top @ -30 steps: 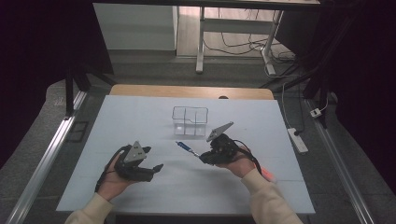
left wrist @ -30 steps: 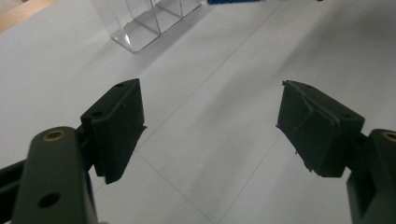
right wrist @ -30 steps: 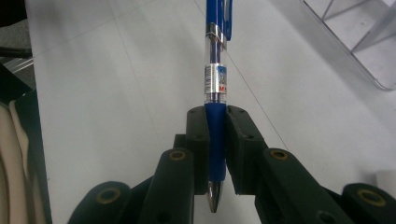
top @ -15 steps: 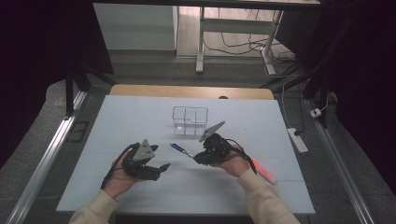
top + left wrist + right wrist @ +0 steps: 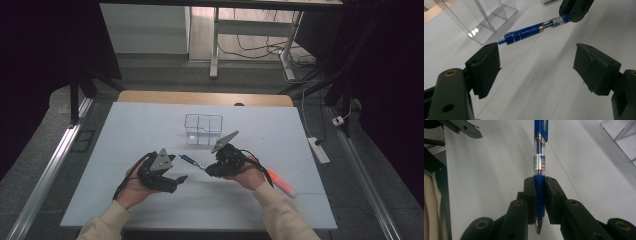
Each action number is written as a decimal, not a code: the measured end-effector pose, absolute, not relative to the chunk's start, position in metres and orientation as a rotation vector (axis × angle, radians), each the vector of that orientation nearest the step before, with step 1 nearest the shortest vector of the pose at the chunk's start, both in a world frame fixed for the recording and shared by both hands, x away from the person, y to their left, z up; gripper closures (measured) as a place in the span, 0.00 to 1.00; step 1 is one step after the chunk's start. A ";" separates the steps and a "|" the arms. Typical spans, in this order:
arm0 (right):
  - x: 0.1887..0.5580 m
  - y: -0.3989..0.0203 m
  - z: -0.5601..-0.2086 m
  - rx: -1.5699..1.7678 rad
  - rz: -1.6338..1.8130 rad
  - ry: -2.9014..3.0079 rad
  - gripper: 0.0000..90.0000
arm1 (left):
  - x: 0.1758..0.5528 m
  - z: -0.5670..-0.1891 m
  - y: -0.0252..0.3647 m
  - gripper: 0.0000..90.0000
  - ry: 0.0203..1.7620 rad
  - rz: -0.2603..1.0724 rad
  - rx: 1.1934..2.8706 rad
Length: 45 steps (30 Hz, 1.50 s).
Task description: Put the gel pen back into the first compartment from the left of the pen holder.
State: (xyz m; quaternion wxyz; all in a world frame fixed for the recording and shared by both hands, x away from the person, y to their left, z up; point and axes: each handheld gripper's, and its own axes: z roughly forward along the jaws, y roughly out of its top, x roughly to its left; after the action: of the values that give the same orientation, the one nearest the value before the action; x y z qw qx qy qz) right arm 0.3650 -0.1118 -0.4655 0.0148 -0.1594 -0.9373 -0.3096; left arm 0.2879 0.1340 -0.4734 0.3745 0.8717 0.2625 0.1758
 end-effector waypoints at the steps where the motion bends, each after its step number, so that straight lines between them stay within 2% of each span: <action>1: 0.365 -0.111 -0.465 -0.494 -0.960 -2.916 0.89 | 0.288 -0.473 0.133 0.22 0.665 0.453 2.237; 11: 0.366 -0.101 -0.468 -0.454 -0.921 -2.904 0.89 | 0.292 -0.473 0.119 0.25 0.565 0.476 2.311; 23: 0.365 -0.094 -0.472 -0.397 -0.878 -2.887 0.89 | 0.297 -0.479 0.102 0.36 0.443 0.474 2.426; 26: 0.364 -0.094 -0.472 -0.379 -0.886 -2.878 0.89 | 0.298 -0.482 0.099 0.42 0.424 0.502 2.456; 32: 0.363 -0.093 -0.471 -0.358 -0.887 -2.865 0.89 | 0.297 -0.486 0.096 0.59 0.373 0.525 2.492; 37: 0.361 -0.092 -0.469 -0.366 -0.891 -2.840 0.89 | 0.296 -0.488 0.093 0.62 0.361 0.549 2.518; 45: 0.360 -0.092 -0.467 -0.334 -0.920 -2.816 0.88 | 0.296 -0.490 0.091 0.78 0.281 0.505 2.559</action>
State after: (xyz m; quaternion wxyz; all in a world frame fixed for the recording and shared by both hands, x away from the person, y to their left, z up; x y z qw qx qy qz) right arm 0.3597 -0.0925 -0.4668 0.0803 -0.1117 -0.9415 -0.3077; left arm 0.2957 0.0914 -0.4902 0.2563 0.9429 0.1036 0.1859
